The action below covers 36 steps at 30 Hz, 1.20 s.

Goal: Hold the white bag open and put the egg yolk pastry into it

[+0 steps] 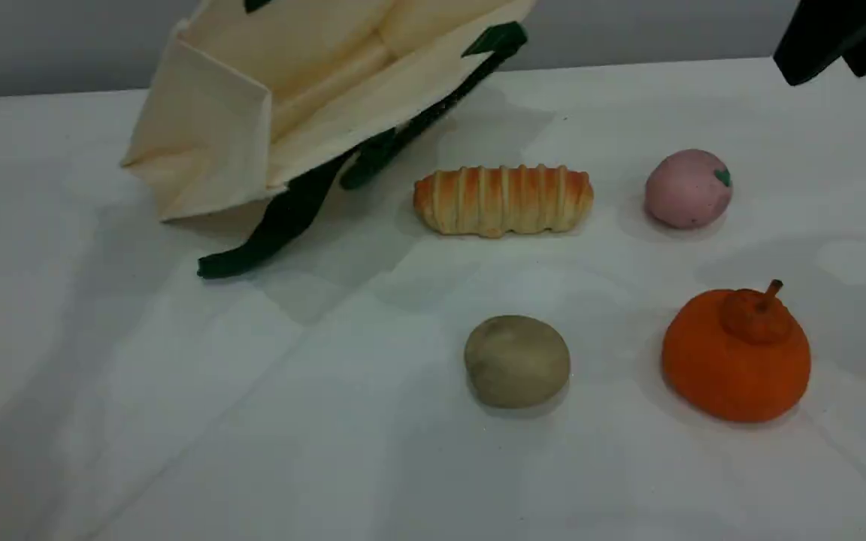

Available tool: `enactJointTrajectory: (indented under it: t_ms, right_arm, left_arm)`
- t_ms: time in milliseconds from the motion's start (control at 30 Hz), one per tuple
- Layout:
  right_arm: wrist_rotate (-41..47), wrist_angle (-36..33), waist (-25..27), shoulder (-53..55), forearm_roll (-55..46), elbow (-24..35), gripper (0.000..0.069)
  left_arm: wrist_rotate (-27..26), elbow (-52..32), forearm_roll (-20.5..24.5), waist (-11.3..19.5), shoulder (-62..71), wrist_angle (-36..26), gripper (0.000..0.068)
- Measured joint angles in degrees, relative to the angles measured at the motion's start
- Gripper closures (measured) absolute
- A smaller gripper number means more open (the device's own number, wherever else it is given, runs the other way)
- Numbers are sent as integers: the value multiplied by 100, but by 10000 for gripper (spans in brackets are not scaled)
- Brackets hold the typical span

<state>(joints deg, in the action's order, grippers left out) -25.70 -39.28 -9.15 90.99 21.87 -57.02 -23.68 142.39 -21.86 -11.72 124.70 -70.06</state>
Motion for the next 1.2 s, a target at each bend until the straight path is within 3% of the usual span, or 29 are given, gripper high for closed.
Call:
enactJointTrajectory:
  t_ms: [200, 733, 967, 1200]
  right_arm:
    - [-5, 24, 0, -5, -4, 0, 311]
    - [-228, -24, -5, -5, 262, 0, 311]
    - [-1055, -517, -165, -8, 1201, 0, 311]
    - [-1230, -566, -866, -8, 1230, 0, 311]
  left_arm:
    - [17, -612, 78, -69, -406, 22, 590]
    - [-896, -3445, 98, -106, -2465, 14, 590]
    - [-896, -3603, 80, -106, -2498, 18, 590]
    - [-891, -3598, 76, -106, -2498, 18, 590]
